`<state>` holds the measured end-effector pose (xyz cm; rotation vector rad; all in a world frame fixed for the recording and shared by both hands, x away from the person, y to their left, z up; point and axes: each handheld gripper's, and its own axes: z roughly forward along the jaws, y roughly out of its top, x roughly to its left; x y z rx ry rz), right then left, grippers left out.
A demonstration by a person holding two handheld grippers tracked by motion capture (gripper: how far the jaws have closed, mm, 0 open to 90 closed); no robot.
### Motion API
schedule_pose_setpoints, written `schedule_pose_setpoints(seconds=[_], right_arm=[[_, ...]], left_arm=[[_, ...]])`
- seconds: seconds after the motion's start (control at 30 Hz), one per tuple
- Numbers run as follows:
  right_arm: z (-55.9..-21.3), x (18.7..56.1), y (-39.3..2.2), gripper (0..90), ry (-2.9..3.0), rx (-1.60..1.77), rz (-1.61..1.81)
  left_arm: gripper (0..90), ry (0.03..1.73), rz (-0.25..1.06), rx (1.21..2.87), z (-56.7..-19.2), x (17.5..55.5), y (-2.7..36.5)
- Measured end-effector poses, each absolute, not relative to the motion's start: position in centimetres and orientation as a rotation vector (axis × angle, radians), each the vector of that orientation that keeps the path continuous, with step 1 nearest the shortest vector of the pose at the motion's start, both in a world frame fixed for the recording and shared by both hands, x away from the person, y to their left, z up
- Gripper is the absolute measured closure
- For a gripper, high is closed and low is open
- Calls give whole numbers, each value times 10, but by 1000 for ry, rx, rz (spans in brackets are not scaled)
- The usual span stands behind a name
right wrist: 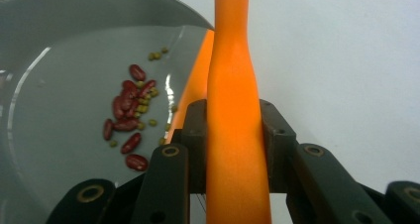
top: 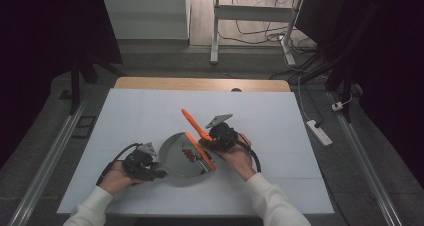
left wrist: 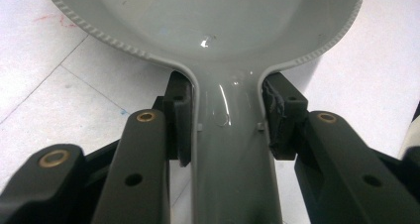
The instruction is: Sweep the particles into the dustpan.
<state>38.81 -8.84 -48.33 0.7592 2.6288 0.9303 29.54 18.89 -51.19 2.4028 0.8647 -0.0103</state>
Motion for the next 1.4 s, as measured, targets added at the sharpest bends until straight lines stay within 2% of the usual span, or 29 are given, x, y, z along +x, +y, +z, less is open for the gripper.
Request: schedule_pose_setpoints(seconds=[0.47, 0.87, 1.4], right_arm=[[-472, 373, -74, 704, 2681, 680, 1126], [-464, 386, -112, 704, 2527, 811, 1061], [-481, 377, -126, 704, 2554, 866, 958]], left_arm=[[616, 870, -9, 2402, -512, 295, 189], [616, 866, 12, 2387, -510, 290, 193], [616, 846, -22, 2418, -508, 279, 195]])
